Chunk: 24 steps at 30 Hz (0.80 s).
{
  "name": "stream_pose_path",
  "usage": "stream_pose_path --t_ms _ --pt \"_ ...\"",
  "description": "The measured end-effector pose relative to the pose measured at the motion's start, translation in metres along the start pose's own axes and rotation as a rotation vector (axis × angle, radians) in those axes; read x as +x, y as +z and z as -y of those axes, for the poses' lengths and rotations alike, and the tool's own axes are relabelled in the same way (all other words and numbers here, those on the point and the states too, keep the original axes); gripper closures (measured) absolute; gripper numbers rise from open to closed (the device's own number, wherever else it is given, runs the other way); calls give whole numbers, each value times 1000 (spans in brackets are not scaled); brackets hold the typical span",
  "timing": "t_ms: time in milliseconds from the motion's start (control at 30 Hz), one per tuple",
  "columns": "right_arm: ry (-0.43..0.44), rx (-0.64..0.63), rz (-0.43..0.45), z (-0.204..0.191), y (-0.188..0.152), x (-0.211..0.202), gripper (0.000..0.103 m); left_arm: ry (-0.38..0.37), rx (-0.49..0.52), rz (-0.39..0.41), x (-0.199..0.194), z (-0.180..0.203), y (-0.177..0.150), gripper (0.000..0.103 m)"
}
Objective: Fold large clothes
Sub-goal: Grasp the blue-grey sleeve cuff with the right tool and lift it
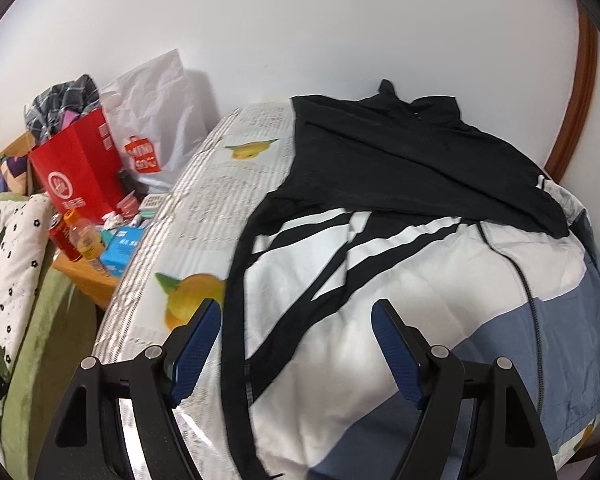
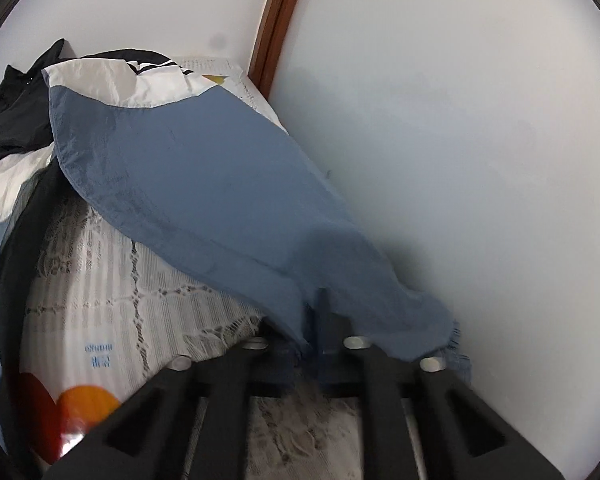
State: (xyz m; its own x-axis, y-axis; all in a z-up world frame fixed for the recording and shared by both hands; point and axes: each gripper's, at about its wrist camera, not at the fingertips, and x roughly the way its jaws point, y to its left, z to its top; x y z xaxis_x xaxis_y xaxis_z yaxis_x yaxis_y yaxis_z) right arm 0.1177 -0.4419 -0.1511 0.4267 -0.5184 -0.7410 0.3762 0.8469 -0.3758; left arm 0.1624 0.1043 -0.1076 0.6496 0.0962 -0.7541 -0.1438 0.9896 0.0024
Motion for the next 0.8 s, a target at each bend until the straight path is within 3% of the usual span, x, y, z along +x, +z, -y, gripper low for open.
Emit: stream_pose_path --t_ms 167,367,567,800 --pt "-2 37 135 2 27 -46 99 79 21 -3 9 -13 -9 27" --pt "82 21 287 -31 76 -106 101 48 18 -18 19 -25 -15 27" --pt "268 -54 395 -114 126 -158 101 18 3 -48 30 -37 -15 27" --pt "480 -200 480 -247 162 -195 101 1 -18 -42 30 -47 -16 27"
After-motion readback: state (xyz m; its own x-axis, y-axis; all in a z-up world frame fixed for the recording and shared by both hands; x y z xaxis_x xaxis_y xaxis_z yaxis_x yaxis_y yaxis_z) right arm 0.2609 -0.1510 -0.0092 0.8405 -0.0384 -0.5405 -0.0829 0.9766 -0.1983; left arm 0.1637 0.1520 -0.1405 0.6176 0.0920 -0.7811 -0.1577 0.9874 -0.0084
